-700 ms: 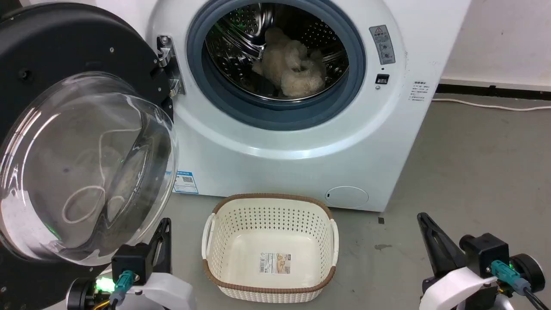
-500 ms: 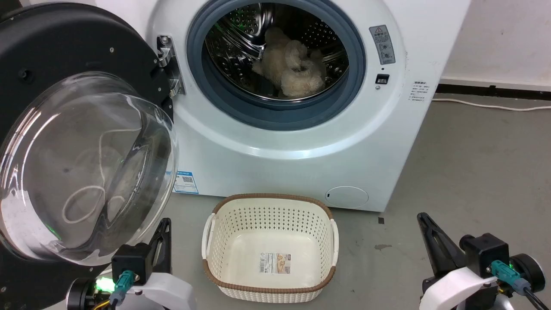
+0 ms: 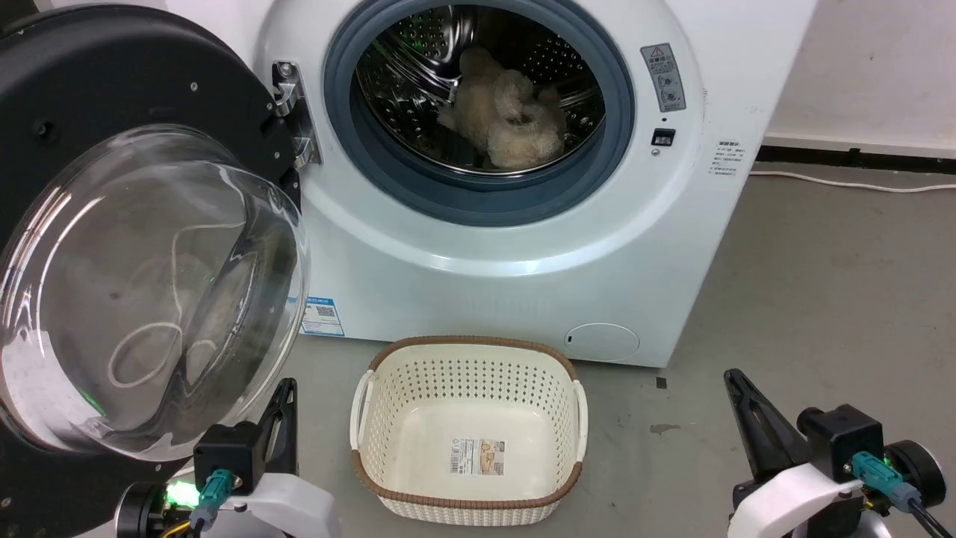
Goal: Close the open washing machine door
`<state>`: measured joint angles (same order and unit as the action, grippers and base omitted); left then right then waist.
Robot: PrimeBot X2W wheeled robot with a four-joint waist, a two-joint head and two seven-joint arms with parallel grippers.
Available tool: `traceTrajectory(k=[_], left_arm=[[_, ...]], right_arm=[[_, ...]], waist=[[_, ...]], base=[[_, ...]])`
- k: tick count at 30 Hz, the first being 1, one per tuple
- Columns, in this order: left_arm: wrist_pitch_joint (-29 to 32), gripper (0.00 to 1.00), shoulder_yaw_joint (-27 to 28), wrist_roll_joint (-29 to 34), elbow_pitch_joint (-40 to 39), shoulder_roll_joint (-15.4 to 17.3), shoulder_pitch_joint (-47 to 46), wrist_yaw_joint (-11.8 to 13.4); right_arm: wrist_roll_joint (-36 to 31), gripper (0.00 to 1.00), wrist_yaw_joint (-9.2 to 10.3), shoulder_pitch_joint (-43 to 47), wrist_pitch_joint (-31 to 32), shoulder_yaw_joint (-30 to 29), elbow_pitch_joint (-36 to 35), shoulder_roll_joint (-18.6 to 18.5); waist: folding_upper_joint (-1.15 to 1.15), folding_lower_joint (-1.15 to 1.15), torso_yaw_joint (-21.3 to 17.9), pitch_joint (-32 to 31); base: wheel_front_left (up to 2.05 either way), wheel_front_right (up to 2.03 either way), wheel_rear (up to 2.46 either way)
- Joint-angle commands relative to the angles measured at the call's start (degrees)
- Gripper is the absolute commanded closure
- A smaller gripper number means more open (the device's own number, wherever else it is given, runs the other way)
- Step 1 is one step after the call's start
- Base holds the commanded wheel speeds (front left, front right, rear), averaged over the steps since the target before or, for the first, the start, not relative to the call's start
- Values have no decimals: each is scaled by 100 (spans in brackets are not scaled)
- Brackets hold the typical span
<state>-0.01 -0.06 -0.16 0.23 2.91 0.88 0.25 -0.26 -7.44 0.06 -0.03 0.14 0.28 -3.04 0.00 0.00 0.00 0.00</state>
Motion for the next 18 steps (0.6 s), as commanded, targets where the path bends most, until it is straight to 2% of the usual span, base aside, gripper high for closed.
traceTrajectory(k=[1, 13, 14, 18], left_arm=[[1, 100, 6, 16, -23, -3, -88, -25], [1, 100, 6, 16, -23, -3, -88, -25], [-1, 0, 1, 0, 0, 0, 0, 0], [-3, 0, -3, -1, 8, 0, 3, 7]], right_arm=[[26, 100, -5, -6, 3, -14, -28, 16], [26, 100, -5, -6, 3, -14, -28, 16], [1, 0, 0, 0, 0, -2, 0, 0], [2, 0, 0, 1, -2, 8, 7, 0]], waist=[[0, 0, 0, 0], [0, 0, 0, 0], [0, 0, 0, 0], [0, 0, 0, 1]], base=[[0, 0, 0], [0, 0, 0], [0, 0, 0], [0, 0, 0]])
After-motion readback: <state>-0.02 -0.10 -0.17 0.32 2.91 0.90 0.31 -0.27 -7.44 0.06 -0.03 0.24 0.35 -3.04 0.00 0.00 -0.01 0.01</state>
